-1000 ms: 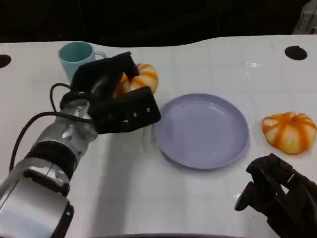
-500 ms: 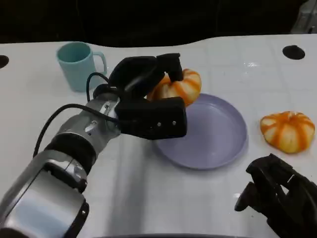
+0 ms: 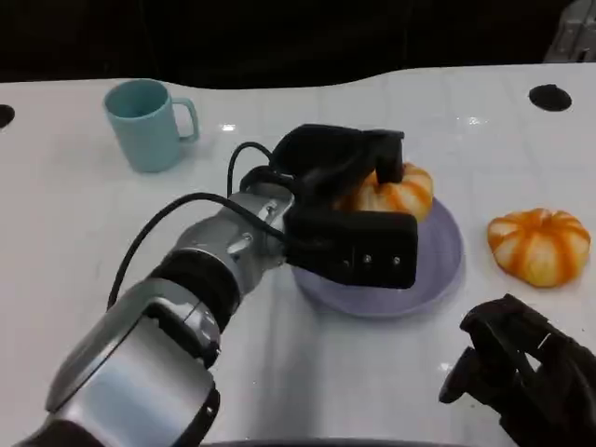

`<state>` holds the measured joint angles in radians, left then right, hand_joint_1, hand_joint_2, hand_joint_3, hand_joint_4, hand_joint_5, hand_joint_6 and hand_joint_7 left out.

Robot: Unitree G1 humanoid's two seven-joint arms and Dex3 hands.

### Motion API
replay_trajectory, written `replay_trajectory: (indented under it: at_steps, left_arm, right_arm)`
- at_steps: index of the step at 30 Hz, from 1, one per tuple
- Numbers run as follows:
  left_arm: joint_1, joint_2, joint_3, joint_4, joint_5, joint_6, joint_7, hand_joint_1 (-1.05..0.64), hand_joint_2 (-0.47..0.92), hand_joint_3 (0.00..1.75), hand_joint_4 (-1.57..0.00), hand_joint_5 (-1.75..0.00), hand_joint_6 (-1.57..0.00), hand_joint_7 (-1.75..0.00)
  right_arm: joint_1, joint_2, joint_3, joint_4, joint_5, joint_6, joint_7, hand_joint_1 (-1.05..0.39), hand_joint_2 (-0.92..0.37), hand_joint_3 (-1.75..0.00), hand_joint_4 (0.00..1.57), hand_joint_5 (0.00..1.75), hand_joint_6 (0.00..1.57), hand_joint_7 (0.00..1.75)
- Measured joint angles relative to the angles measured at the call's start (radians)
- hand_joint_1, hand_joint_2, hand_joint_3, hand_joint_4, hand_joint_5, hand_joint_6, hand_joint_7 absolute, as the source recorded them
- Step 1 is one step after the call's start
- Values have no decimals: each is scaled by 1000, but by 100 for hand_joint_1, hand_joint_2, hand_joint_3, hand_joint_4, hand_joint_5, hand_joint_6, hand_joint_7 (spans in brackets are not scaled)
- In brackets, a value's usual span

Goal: Grasp the bread from the table and place it into the plate.

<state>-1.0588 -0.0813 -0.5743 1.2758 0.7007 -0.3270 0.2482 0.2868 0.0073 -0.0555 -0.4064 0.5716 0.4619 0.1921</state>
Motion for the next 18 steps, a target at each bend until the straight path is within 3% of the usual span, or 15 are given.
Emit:
replay_trajectory:
  at_steps: [3, 6, 8, 12, 15, 16, 18]
  left_arm:
    - [0, -12, -12, 5, 2, 18, 0, -19, 72, 55, -87, -175, -80, -127]
    - [-1, -25, -15, 7, 2, 46, -1, -21, 78, 51, -83, -175, -78, -107]
    - [-2, -39, -14, 15, 0, 87, -9, -19, 84, 34, -78, -173, -88, -75]
    - [-2, -57, -15, 21, 0, 128, -24, -21, 88, 11, -70, -171, -87, -70]
    - [-3, -61, -9, 21, -12, 127, -85, -24, 89, 6, -68, -168, -79, -60]
    - [-3, -62, -7, 22, -15, 124, -108, -28, 91, 8, -58, -150, -72, -40]
    - [-4, -62, -2, 22, -30, 121, -156, -30, 92, 10, -53, -140, -69, -29]
  right_arm:
    - [0, 4, 5, 0, 0, 0, 0, -47, -92, -27, 58, 171, 54, 142]
    - [2, 5, 8, -2, -1, -3, 0, -48, -92, -28, 59, 170, 55, 142]
    - [6, 5, 14, -6, -5, -7, -1, -47, -92, -27, 59, 169, 55, 141]
    - [9, 5, 17, -15, -4, -8, -3, -47, -92, -27, 59, 168, 55, 140]
    - [11, 5, 17, -16, -3, -12, -3, -47, -92, -27, 60, 168, 56, 140]
    - [12, 5, 17, -16, -3, -13, -3, -47, -92, -28, 59, 168, 56, 140]
    - [12, 5, 17, -16, -3, -14, -3, -48, -92, -28, 59, 169, 55, 141]
